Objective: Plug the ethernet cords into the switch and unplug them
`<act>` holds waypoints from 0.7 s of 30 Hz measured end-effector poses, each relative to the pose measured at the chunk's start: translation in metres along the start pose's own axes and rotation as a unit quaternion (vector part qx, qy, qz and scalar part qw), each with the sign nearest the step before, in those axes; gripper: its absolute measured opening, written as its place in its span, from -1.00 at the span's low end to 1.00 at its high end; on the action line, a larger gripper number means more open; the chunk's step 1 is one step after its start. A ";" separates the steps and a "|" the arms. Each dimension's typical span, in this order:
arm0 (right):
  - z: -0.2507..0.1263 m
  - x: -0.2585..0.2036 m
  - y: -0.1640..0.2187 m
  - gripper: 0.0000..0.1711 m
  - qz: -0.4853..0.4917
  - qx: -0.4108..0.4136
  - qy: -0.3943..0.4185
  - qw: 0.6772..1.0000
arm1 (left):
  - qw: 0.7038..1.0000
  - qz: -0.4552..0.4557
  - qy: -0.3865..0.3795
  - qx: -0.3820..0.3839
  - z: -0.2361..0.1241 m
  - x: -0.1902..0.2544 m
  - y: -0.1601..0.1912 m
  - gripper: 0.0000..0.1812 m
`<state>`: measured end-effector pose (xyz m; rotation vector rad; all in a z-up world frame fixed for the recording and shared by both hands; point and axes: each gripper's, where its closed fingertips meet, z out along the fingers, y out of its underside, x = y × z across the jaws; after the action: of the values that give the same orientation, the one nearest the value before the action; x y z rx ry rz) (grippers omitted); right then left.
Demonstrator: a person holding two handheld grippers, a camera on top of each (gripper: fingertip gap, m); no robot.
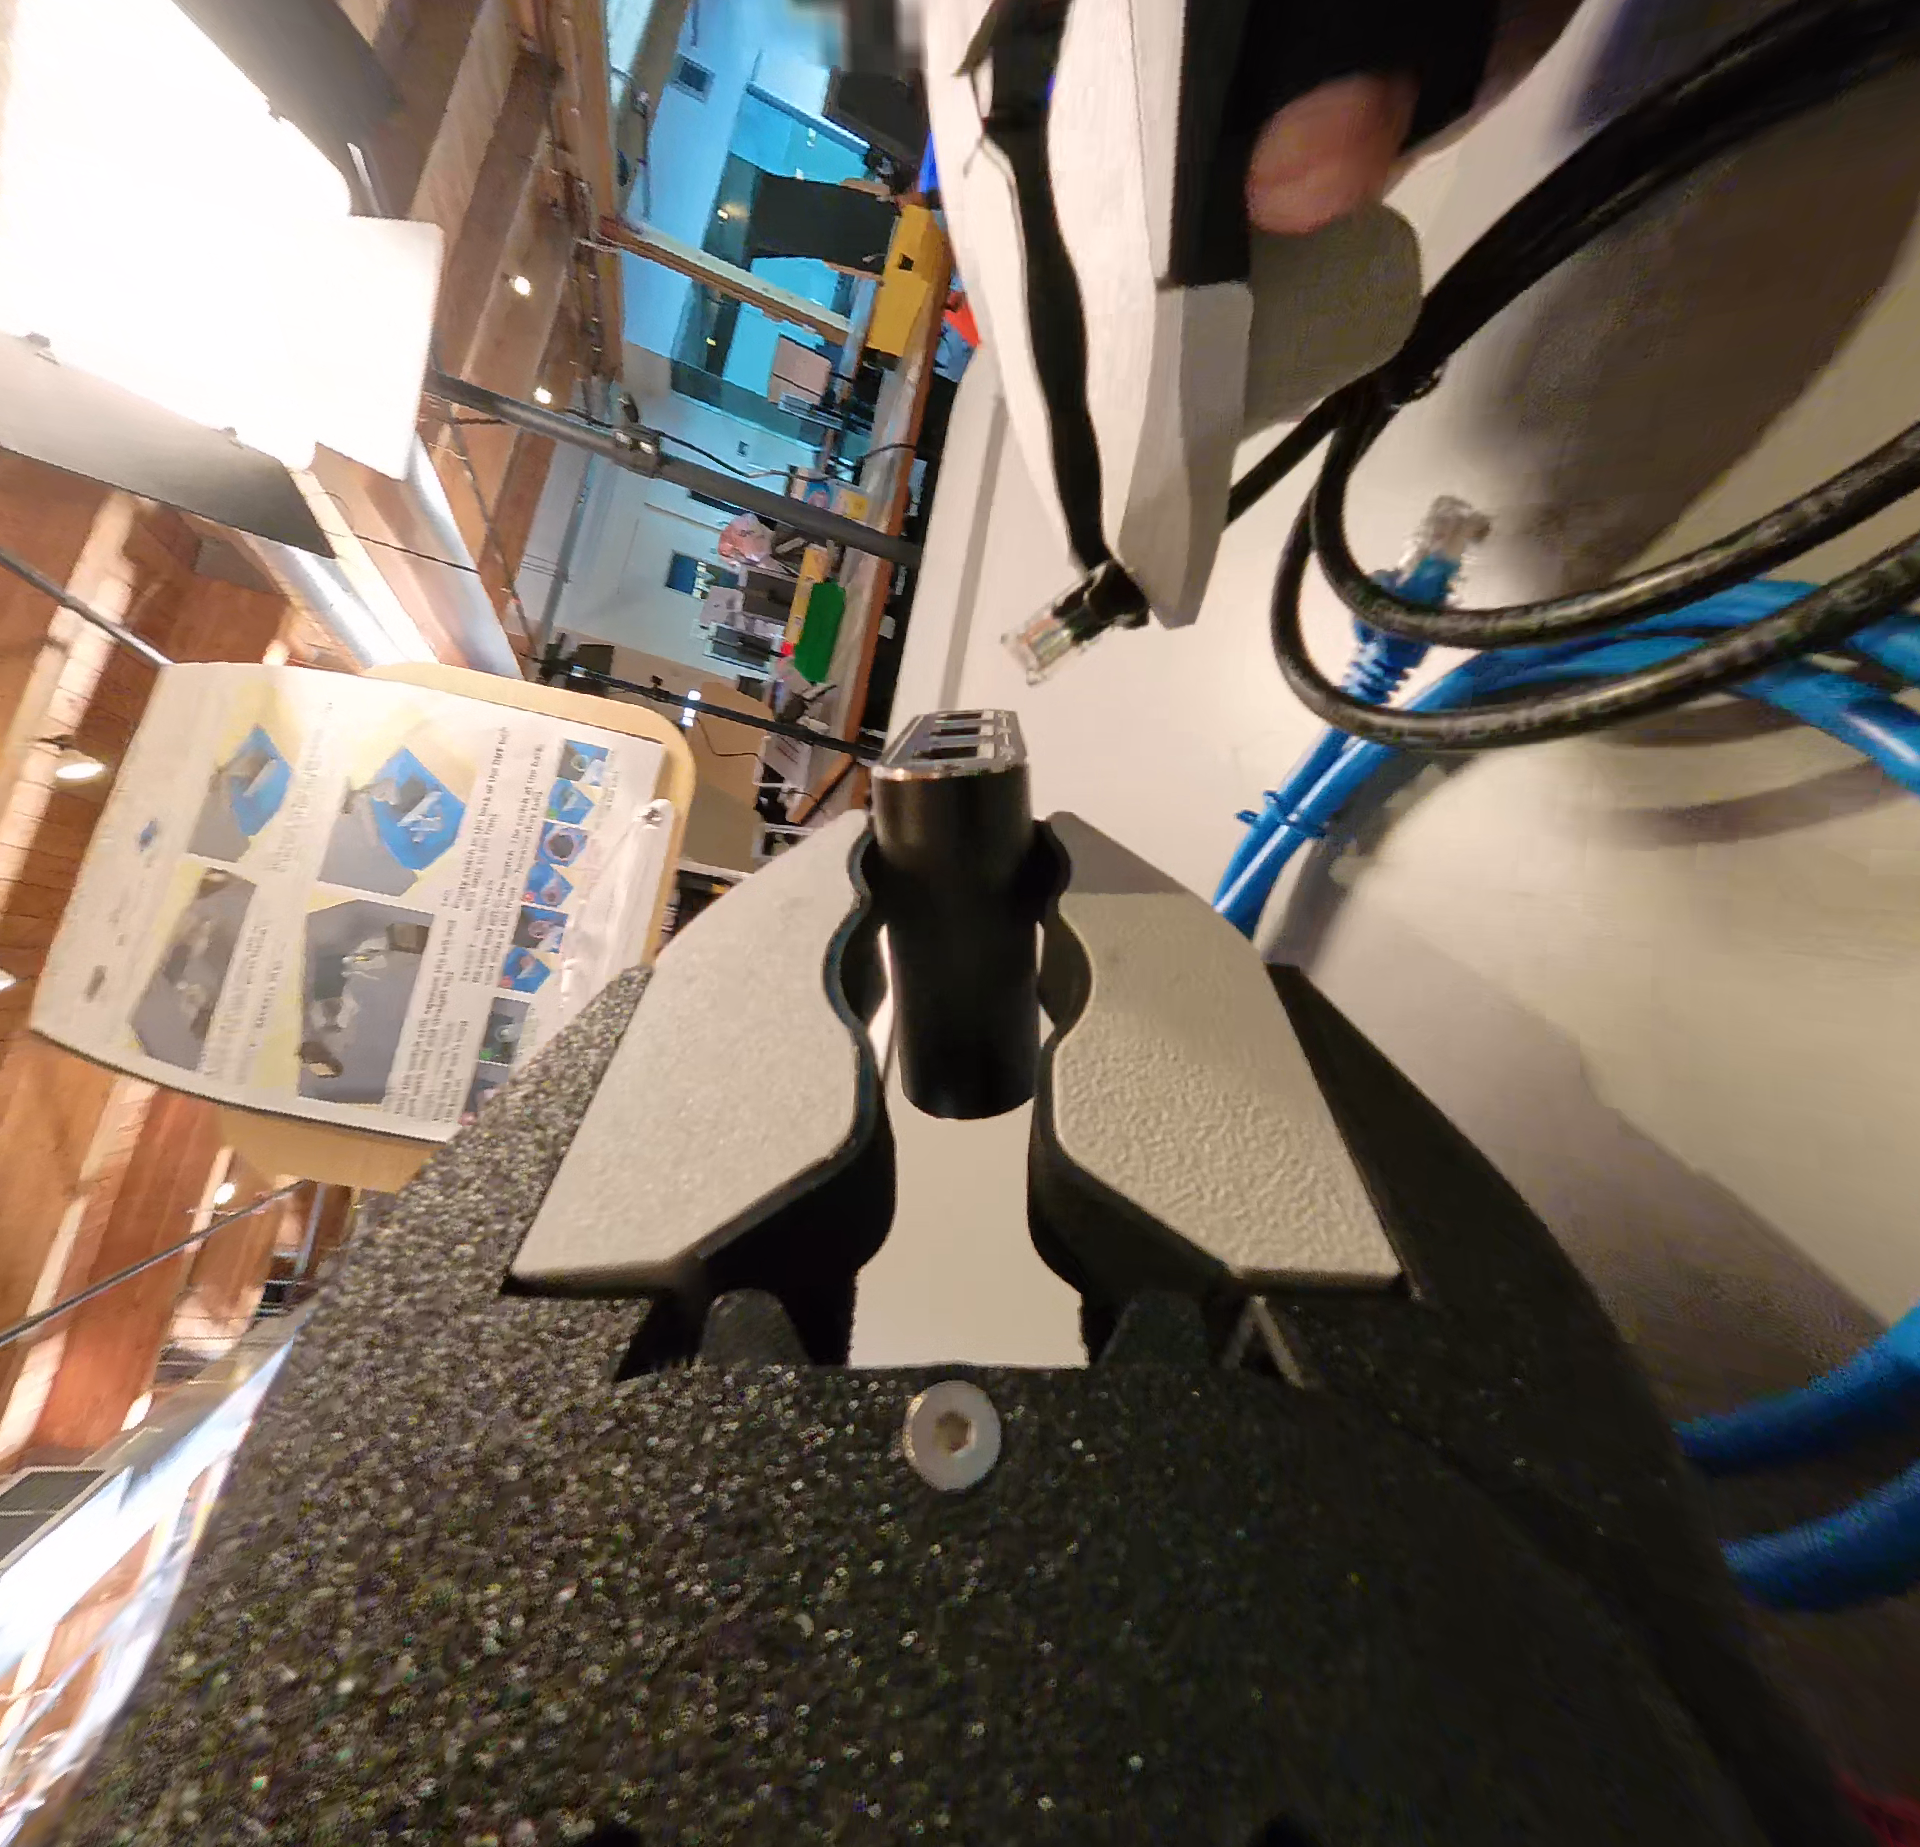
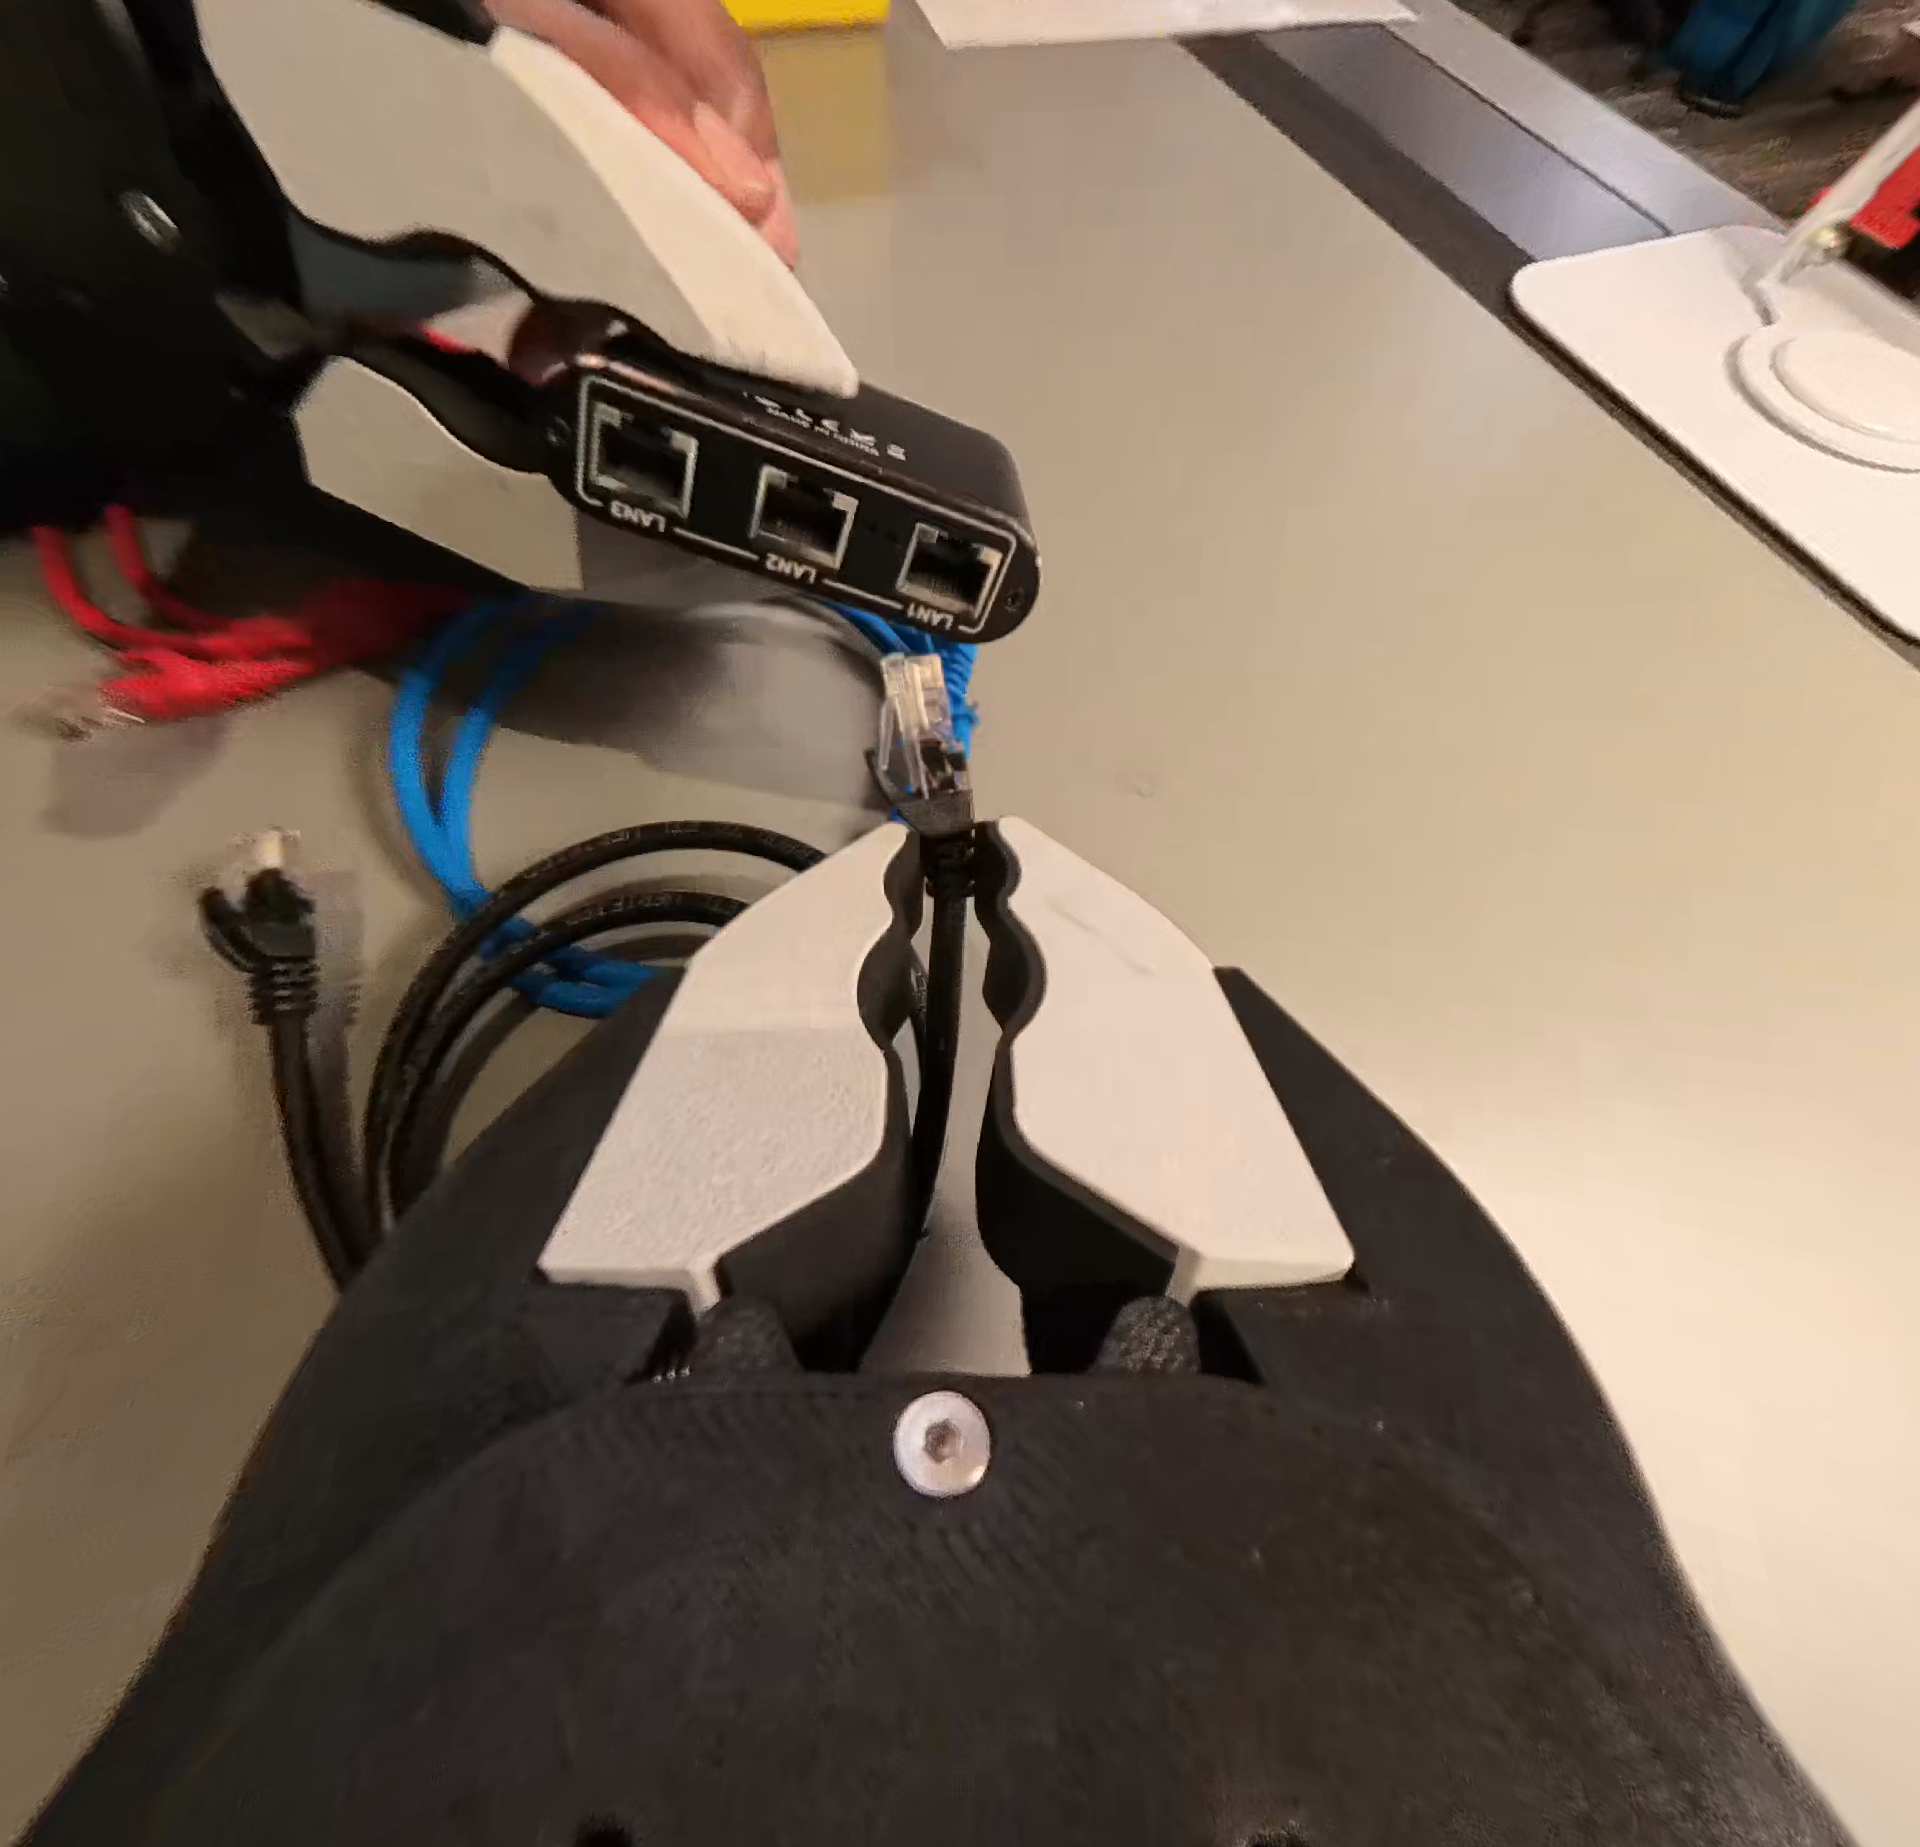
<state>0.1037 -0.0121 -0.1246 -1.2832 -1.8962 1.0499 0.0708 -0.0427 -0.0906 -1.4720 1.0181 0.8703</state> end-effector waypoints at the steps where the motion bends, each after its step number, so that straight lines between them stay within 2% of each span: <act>1: -0.003 -0.002 -0.004 -0.89 0.015 0.015 -0.015 1.000 | 1.000 0.006 -0.012 0.004 -0.002 -0.004 -0.002 -0.71; 5: -0.014 -0.017 -0.020 -0.89 0.079 0.065 -0.095 0.990 | 0.997 0.041 -0.059 0.018 -0.008 -0.018 -0.009 -0.72; 13: -0.018 -0.060 -0.031 -0.90 0.113 0.079 -0.227 0.964 | 0.980 0.160 -0.116 0.029 -0.011 -0.021 -0.025 -0.72; 21: -0.012 -0.071 -0.020 -0.90 0.150 0.030 -0.261 0.953 | 0.935 0.328 -0.137 0.010 -0.006 -0.011 -0.027 -0.72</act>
<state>0.1292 -0.0799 -0.1055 -1.3846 -2.0532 1.7311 0.0922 -0.0462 -0.0693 -0.9471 1.3176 1.4857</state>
